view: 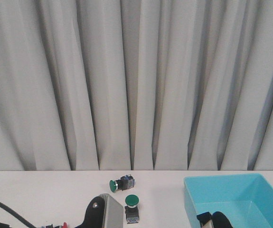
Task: Pick red and yellow buttons and place in box
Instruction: 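Grasp the yellow button with the right gripper, open the left gripper, then carry the yellow button with the right gripper over the cyan box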
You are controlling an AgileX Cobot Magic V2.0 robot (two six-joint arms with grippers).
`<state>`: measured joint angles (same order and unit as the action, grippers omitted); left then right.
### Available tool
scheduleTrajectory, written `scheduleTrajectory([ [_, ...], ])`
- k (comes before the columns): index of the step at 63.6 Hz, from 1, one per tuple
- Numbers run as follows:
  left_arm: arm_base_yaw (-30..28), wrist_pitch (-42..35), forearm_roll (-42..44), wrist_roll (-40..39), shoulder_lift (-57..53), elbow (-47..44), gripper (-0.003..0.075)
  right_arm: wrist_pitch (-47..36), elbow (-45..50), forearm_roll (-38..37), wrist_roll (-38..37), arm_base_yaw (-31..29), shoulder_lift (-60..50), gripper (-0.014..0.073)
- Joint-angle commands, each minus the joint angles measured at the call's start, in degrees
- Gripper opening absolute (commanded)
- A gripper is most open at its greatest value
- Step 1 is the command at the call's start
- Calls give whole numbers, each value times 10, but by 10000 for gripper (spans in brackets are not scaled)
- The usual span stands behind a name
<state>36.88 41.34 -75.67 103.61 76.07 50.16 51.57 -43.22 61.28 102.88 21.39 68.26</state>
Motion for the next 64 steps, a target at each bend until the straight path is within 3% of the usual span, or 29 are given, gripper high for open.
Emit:
scheduleTrajectory([
  [1,2,1,-48,0,-13,14,185,10,-18,30,7,1,-9,356],
  [17,2,1,-46,0,-13,14,185,15,-18,30,7,1,-9,246],
  [27,2,-1,-44,0,-13,14,202,19,-18,30,7,1,-9,230],
  [47,2,-8,-40,-2,-16,14,499,19,-18,30,5,1,-9,234],
  [54,2,-12,-39,-3,-18,14,546,18,-18,30,3,1,-9,234],
  [64,1,-13,-18,-34,-18,14,550,9,-18,20,3,1,-12,234],
])
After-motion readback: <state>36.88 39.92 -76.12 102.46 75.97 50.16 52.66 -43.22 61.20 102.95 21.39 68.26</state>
